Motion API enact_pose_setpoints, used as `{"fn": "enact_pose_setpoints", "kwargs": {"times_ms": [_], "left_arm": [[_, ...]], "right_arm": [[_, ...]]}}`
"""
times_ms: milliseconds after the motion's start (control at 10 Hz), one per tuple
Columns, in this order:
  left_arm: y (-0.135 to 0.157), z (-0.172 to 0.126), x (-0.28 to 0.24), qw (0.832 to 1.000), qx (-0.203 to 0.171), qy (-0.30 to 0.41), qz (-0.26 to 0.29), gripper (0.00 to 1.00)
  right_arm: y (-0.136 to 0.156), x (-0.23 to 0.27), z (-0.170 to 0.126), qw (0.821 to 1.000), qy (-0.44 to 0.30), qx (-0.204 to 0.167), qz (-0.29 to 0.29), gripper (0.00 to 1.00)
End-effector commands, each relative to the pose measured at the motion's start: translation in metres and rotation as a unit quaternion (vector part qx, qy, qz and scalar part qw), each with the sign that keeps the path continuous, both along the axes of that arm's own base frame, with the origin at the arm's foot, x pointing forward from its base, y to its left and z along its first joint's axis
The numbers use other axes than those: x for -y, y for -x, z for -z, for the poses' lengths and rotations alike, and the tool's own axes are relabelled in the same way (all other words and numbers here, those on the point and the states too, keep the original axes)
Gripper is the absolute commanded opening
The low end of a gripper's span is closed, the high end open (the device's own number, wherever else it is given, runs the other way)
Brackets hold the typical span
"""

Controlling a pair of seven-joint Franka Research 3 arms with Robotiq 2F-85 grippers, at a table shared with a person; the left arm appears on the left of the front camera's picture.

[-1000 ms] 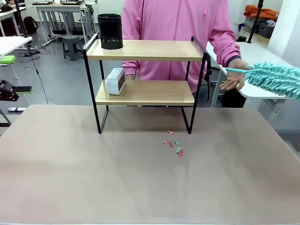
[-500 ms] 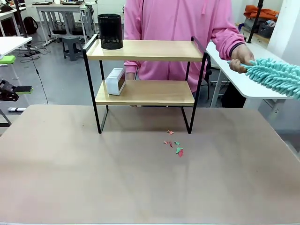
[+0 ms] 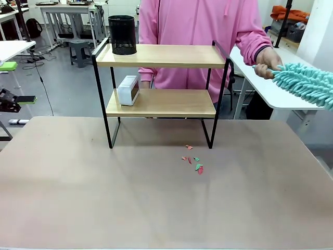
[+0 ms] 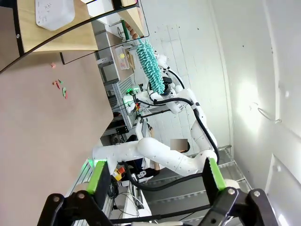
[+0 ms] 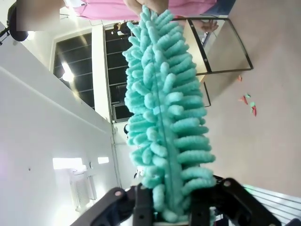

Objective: Clean the shelf.
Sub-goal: Hand the Duster back to the human.

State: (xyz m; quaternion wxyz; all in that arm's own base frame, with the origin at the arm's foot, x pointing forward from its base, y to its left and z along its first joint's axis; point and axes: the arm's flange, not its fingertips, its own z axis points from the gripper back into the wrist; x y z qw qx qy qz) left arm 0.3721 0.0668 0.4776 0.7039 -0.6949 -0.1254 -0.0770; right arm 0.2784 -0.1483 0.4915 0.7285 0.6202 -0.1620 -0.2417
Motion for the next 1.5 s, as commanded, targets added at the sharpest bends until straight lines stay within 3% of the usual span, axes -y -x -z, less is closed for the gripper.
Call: {"fn": "enact_pose_setpoints", "kwargs": {"times_ms": [0,100,700,1000,1100,1200,1400], "left_arm": [[0.003,-0.003,-0.002,1.000,-0.001,0.002,0.005,1.00],[0.003,-0.003,-0.002,1.000,-0.001,0.002,0.005,1.00],[0.003,-0.003,-0.002,1.000,-0.001,0.002,0.005,1.00],[0.000,0.000,0.000,1.000,0.000,0.000,0.000,1.00],[0.015,-0.029,0.038,0.997,0.052,0.015,0.052,1.00],[0.013,-0.029,0.072,0.995,0.046,0.015,0.088,1.00],[0.003,-0.006,0.134,0.994,0.031,0.008,0.107,1.00]], "right_arm": [[0.003,0.002,0.000,1.000,-0.010,0.002,-0.009,0.83],[0.005,0.003,0.000,1.000,-0.006,0.000,-0.011,1.00],[-0.001,-0.013,0.008,0.999,0.003,-0.019,-0.039,1.00],[0.002,-0.020,0.007,0.998,-0.010,-0.012,-0.056,1.00],[-0.003,-0.051,0.012,0.994,-0.010,-0.022,-0.106,1.00],[-0.011,-0.087,0.019,0.990,-0.011,-0.031,-0.139,1.00],[-0.018,-0.161,0.042,0.989,-0.036,-0.029,-0.141,1.00]]}}
